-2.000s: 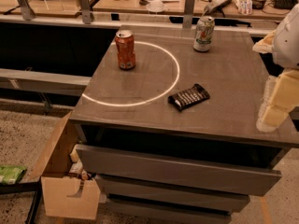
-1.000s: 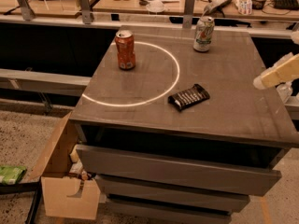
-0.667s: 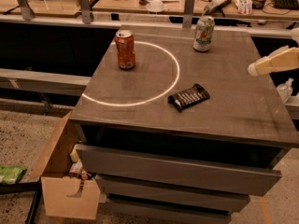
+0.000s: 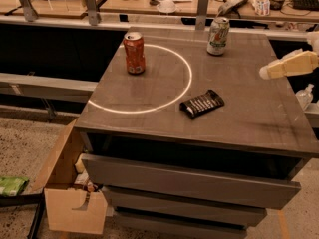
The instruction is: Move 7up can near rxbar chocolate
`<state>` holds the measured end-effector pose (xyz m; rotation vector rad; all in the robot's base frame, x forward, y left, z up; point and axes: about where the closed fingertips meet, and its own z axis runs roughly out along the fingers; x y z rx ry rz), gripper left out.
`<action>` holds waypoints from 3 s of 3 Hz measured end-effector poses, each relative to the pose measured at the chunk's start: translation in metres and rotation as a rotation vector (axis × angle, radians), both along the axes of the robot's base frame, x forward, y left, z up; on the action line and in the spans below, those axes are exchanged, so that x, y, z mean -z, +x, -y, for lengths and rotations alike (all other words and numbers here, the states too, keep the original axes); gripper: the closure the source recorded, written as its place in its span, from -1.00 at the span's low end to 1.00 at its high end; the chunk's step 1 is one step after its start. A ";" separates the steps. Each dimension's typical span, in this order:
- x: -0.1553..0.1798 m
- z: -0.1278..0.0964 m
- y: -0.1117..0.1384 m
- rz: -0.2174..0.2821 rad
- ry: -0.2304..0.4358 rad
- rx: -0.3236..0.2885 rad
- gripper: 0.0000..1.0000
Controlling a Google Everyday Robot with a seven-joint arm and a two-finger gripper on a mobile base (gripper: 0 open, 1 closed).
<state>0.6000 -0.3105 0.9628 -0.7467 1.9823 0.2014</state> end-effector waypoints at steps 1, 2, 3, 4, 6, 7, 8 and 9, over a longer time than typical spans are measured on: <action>0.007 -0.011 0.026 0.033 0.024 -0.002 -1.00; 0.027 -0.031 0.079 0.073 0.072 -0.004 -1.00; 0.040 -0.043 0.114 0.090 0.107 0.024 -1.00; 0.055 -0.058 0.158 0.095 0.169 0.070 -1.00; 0.087 -0.089 0.225 0.093 0.203 0.108 -1.00; 0.100 -0.094 0.252 0.100 0.187 0.122 -0.70; 0.106 -0.097 0.270 0.120 0.185 0.116 -0.24; 0.104 -0.100 0.276 0.138 0.191 0.088 0.21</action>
Offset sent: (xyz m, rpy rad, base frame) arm 0.1191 0.0412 -0.0399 0.1122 -0.1141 0.0109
